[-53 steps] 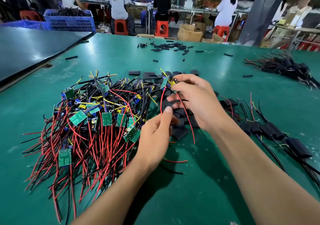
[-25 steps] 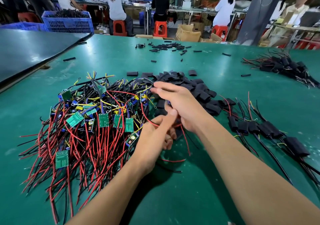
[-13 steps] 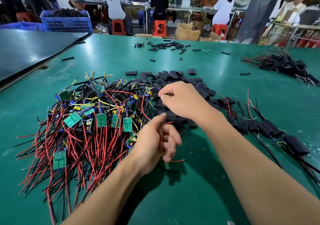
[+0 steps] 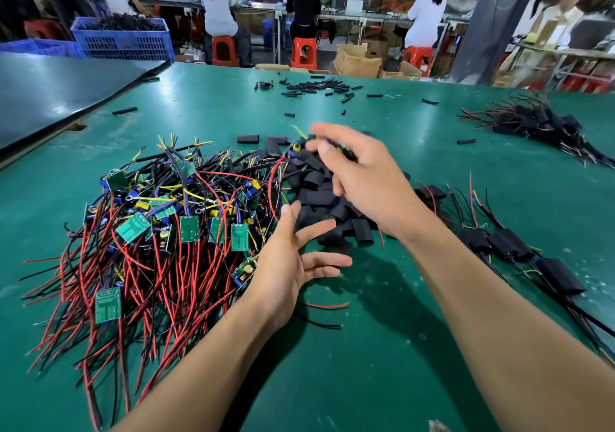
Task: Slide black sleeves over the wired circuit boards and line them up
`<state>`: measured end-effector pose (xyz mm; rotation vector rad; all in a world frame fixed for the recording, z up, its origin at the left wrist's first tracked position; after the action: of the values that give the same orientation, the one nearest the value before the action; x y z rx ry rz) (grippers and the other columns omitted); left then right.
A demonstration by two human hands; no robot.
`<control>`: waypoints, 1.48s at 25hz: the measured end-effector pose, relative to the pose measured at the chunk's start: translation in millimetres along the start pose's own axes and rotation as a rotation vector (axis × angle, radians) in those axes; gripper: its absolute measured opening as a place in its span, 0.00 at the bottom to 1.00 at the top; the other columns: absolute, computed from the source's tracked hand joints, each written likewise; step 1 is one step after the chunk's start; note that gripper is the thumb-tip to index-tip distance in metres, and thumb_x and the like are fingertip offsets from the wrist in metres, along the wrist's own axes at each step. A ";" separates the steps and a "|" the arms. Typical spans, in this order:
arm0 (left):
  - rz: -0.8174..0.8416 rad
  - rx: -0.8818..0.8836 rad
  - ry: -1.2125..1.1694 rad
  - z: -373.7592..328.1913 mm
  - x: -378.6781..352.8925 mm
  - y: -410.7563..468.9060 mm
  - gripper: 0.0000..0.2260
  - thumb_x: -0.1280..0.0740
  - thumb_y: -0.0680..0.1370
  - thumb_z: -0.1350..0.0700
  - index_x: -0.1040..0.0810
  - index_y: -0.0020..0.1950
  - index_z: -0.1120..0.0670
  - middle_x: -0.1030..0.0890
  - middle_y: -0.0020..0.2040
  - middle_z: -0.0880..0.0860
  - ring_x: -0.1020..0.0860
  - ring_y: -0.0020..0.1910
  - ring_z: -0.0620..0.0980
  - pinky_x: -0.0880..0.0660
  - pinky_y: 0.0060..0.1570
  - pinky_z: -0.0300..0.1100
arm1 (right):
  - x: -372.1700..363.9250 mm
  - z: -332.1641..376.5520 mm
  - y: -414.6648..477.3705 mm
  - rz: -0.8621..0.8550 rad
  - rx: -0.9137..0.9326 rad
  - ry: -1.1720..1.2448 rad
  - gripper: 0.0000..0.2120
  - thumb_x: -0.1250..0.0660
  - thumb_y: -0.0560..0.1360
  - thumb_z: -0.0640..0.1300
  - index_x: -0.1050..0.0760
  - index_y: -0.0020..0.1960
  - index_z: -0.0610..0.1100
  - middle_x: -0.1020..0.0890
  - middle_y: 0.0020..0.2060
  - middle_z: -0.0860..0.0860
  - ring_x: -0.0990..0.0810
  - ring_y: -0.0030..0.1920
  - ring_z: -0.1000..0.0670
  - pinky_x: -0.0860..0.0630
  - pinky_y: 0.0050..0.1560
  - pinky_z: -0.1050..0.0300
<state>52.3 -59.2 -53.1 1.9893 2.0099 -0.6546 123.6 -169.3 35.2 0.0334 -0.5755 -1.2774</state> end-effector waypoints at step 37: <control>-0.118 -0.279 0.279 0.7 1.4 -1.5 0.05 0.30 0.78 0.59 0.16 0.43 0.55 0.16 0.38 0.53 0.19 0.37 0.49 0.21 0.43 0.41 | 10.5 -64.8 -83.5 0.442 -0.502 0.545 0.25 0.25 0.73 0.41 0.26 0.68 0.46 0.16 0.54 0.42 0.17 0.35 0.47 0.22 0.28 0.59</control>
<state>50.6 -58.2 -54.2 1.8898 2.2449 -0.1080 78.5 -223.3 -44.4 -0.1526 0.2099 -0.8924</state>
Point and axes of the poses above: each hand's wrist, its own y-axis towards the middle knuckle, its own x-axis out of the back of the hand, z = x × y, the point moved 3 cm from there along y, towards the middle knuckle
